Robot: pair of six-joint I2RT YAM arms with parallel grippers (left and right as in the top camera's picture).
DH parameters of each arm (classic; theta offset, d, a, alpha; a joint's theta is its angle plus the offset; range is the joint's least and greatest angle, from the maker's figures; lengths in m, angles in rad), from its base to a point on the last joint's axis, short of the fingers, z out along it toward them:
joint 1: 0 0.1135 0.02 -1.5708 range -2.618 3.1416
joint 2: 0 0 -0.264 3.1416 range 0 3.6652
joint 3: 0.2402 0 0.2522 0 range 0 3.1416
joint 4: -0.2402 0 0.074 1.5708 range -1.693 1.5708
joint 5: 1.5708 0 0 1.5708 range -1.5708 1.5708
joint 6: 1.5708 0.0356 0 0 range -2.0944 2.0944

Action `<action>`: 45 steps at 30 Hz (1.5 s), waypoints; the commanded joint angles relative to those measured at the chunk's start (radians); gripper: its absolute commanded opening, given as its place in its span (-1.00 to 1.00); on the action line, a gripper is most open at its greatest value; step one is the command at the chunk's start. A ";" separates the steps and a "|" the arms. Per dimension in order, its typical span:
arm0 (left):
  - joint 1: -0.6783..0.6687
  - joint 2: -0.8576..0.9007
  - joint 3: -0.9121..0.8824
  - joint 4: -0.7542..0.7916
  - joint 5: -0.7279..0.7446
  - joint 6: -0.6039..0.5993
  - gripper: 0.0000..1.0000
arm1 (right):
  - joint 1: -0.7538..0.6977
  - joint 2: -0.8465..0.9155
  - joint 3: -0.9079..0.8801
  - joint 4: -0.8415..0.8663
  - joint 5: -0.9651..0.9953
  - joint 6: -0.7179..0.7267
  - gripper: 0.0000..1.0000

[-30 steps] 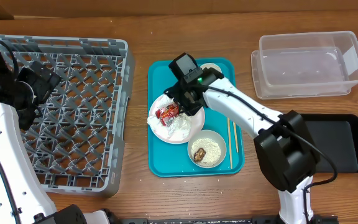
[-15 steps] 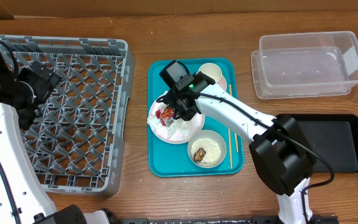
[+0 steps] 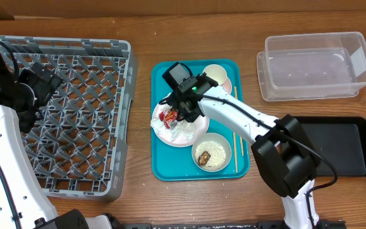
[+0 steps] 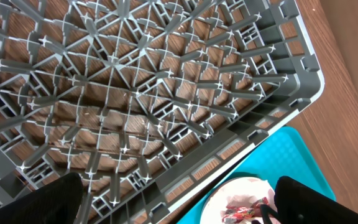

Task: Sort waste into correct bins and load items into the dishwasher
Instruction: 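Grasp the red snack wrapper with the right gripper, then carry the wrapper to the clear plastic bin and release it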

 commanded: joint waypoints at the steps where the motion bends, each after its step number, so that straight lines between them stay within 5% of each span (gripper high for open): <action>1: 0.003 -0.004 0.014 -0.001 -0.003 -0.013 1.00 | 0.000 0.009 0.019 -0.005 0.029 0.004 0.00; 16: 0.003 -0.004 0.014 -0.001 -0.003 -0.013 1.00 | -0.002 0.041 0.024 -0.023 0.016 0.004 -0.46; 27: 0.003 -0.004 0.014 -0.001 -0.003 -0.012 0.99 | -0.011 -0.031 0.065 -0.048 0.013 -0.049 -0.60; 32: 0.003 -0.004 0.014 -0.001 -0.003 -0.013 1.00 | -0.011 -0.052 0.076 -0.057 0.012 -0.049 -0.92; 45: 0.003 -0.004 0.014 -0.001 -0.003 -0.013 1.00 | -0.018 -0.122 0.076 -0.056 -0.002 -0.049 -0.92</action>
